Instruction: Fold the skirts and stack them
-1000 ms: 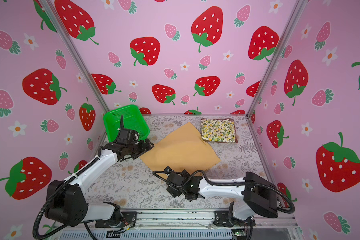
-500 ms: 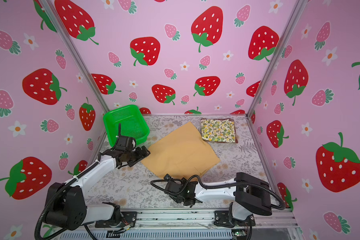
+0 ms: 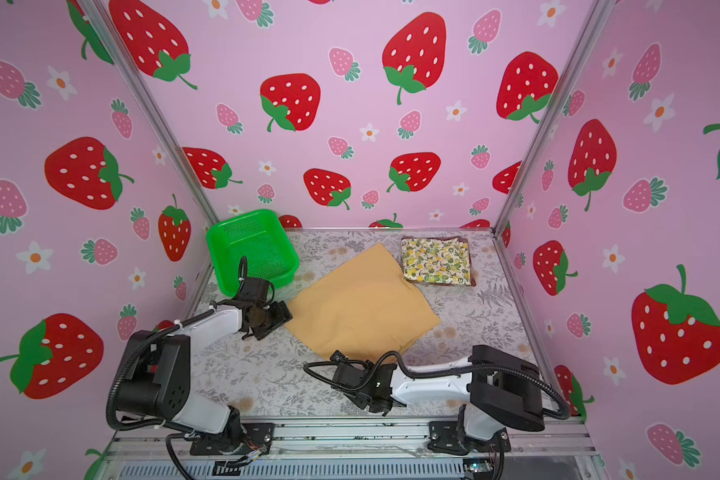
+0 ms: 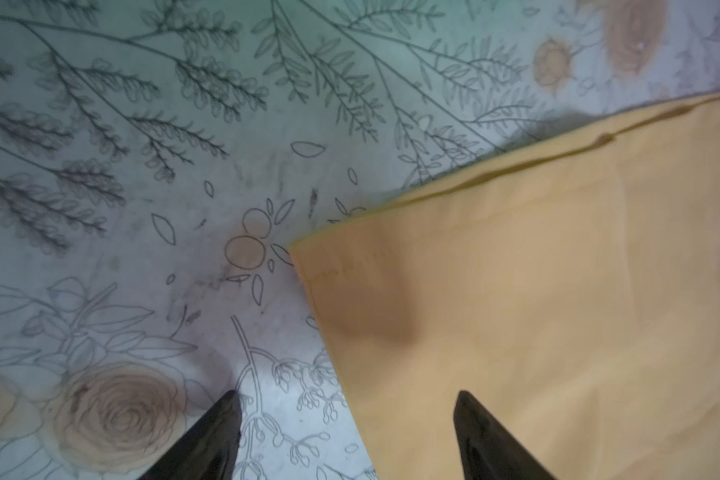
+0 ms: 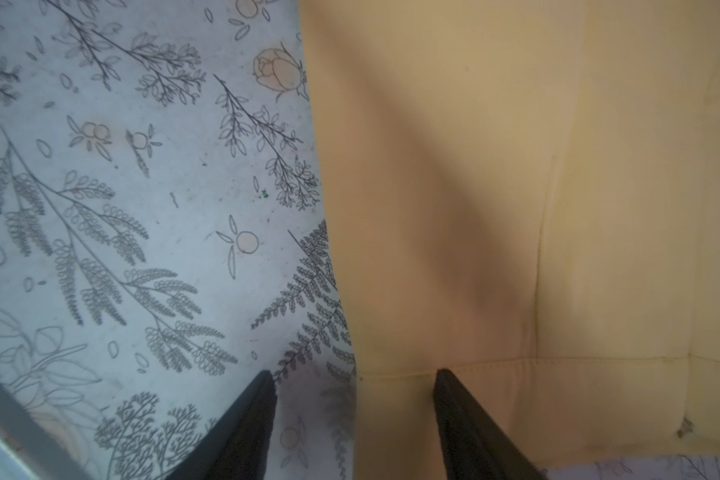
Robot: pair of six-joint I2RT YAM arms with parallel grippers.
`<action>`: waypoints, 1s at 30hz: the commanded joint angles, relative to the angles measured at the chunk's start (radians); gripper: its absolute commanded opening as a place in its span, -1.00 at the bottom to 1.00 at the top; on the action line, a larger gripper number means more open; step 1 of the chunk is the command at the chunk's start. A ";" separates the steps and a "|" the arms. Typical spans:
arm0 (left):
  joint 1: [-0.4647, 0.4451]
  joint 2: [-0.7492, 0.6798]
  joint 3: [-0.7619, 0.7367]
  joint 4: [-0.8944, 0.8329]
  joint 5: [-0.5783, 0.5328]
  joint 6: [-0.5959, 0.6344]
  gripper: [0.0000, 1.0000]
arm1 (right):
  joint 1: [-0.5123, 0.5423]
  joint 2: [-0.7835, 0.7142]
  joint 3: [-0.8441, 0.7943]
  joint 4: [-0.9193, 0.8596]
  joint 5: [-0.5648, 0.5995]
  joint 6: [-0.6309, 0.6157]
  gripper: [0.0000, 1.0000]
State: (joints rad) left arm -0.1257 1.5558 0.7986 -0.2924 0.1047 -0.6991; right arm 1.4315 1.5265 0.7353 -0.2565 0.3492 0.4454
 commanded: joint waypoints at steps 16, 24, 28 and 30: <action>0.015 0.116 -0.020 0.097 -0.029 -0.019 0.17 | 0.009 -0.055 -0.027 -0.025 -0.007 0.044 0.26; 0.014 0.071 -0.082 0.127 -0.029 -0.044 -0.01 | 0.010 -0.034 -0.022 -0.017 -0.011 0.049 0.27; 0.014 0.074 -0.098 0.152 -0.024 -0.048 -0.16 | 0.011 -0.031 -0.023 -0.017 -0.009 0.050 0.27; 0.014 0.082 -0.091 0.147 -0.021 -0.047 -0.29 | 0.010 -0.029 -0.022 -0.020 -0.007 0.052 0.27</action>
State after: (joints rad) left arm -0.1146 1.5986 0.7433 -0.0563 0.0864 -0.7334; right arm 1.4334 1.4845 0.7166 -0.2623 0.3386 0.4751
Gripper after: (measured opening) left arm 0.365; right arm 0.635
